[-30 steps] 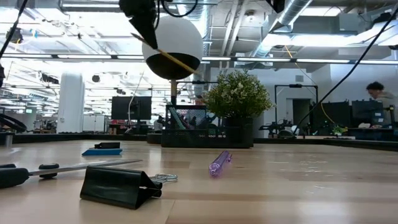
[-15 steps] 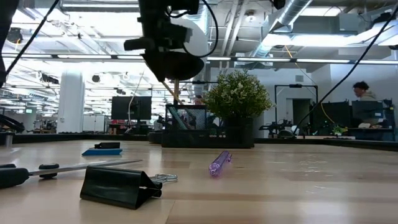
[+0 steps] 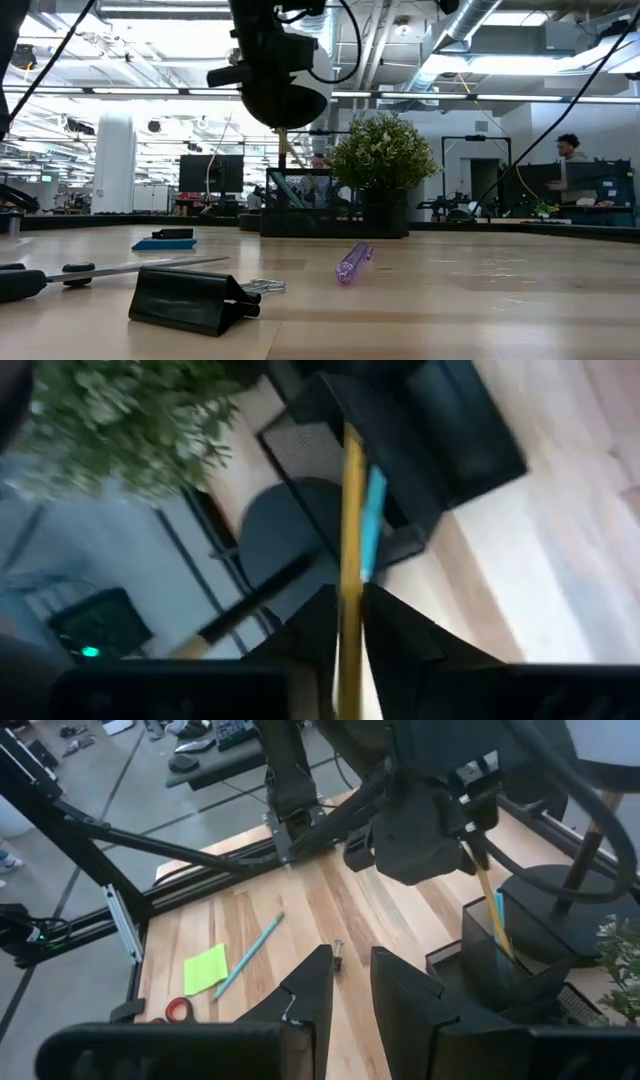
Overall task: Pick and place office supplies into organizer
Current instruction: Put the yellow pencil into the black desk organizer, then put the purple pen into the black desk organizer
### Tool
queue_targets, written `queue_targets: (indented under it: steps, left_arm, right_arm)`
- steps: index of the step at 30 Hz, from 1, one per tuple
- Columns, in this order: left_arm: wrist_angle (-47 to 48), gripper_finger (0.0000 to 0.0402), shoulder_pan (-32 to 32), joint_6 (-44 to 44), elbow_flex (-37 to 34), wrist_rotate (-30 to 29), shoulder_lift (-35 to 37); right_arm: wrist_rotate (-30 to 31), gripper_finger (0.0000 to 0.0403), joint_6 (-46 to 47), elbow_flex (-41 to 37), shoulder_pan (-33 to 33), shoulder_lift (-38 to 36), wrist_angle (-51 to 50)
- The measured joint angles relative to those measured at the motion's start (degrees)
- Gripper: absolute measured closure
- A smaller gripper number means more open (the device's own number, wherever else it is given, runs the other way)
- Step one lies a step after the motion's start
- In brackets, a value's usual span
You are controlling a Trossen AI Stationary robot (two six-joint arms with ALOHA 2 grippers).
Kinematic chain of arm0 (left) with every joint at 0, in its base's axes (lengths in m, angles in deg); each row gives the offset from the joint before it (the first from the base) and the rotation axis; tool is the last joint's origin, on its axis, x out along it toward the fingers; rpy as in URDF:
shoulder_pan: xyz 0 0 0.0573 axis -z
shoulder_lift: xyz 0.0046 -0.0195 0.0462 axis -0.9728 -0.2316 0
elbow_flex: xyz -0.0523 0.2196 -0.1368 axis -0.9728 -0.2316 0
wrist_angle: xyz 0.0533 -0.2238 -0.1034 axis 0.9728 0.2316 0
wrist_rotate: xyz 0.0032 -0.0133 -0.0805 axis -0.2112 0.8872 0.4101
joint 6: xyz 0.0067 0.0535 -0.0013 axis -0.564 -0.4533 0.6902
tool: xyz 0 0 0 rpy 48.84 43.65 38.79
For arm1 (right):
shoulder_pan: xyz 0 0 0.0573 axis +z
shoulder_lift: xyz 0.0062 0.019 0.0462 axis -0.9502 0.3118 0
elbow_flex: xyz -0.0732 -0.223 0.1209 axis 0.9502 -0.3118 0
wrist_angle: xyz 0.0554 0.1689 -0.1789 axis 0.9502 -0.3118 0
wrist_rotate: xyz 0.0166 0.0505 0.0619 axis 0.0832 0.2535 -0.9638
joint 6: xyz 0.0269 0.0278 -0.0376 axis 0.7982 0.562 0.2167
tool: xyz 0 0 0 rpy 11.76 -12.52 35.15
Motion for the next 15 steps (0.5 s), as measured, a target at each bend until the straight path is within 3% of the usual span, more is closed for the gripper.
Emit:
queue_targets:
  steps: [8,15]
  left_arm:
    - [-4.34,0.0308,0.02,-1.37,-0.03,-2.53,-1.52]
    - [-5.6,0.0283,1.33,9.23,0.97,-4.05,-2.15]
  right_arm:
    - [1.27,0.0339,-0.33,0.0,0.02,0.0,-0.03]
    - [2.23,0.0339,-0.46,0.0,0.02,0.02,-0.86]
